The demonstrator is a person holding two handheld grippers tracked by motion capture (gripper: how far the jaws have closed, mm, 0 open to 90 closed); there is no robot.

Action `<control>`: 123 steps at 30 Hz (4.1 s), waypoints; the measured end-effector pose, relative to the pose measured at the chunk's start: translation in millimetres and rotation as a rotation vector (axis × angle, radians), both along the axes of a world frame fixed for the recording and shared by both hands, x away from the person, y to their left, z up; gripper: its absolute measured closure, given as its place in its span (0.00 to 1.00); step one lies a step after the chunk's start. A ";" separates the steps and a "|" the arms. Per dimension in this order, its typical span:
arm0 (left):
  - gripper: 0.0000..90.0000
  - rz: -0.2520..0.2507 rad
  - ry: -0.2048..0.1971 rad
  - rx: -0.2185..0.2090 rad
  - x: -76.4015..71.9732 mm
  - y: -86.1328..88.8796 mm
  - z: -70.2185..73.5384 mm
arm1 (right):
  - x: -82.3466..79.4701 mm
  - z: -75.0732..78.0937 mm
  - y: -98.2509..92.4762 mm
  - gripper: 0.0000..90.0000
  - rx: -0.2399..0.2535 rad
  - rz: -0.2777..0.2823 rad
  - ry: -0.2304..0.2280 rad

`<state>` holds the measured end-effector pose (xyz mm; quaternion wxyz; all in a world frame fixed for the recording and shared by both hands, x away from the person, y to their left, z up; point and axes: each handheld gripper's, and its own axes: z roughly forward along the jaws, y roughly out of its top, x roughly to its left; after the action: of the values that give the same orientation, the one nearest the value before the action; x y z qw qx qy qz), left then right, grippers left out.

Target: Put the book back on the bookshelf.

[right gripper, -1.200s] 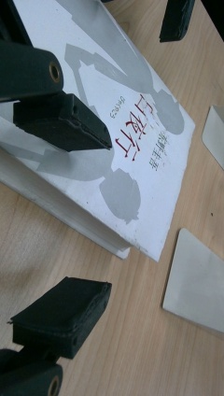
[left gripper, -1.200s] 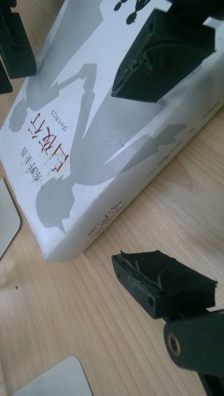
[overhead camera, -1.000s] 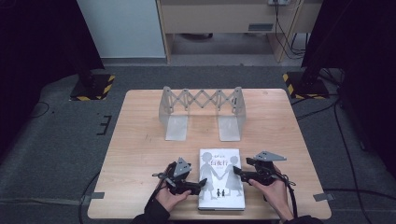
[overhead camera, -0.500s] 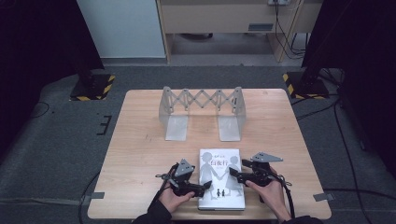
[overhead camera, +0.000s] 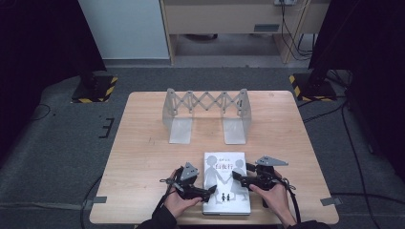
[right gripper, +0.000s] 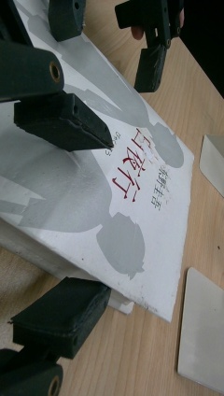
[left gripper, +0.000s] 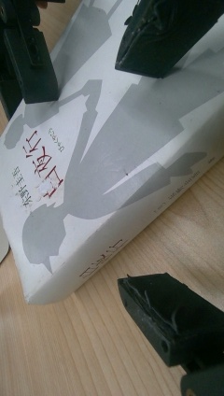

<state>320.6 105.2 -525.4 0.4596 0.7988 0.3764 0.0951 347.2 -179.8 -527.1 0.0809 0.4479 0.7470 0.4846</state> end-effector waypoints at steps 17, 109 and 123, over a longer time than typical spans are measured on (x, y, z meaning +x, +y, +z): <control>0.00 -0.009 -0.012 -0.021 -0.8 4.5 0.7 | 2.4 14.8 4.1 0.29 -0.016 0.012 -0.061; 0.12 -0.032 0.005 -0.106 2.4 16.4 -0.8 | 9.4 21.9 26.1 0.73 0.215 -0.012 0.145; 0.06 -0.052 0.024 -0.187 5.9 14.0 -4.0 | 6.7 33.5 25.6 0.82 0.279 0.009 0.120</control>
<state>326.5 119.2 -529.4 0.5297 0.7632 0.3681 0.0380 353.8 -154.2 -493.6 -0.0292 0.4799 0.6776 0.5565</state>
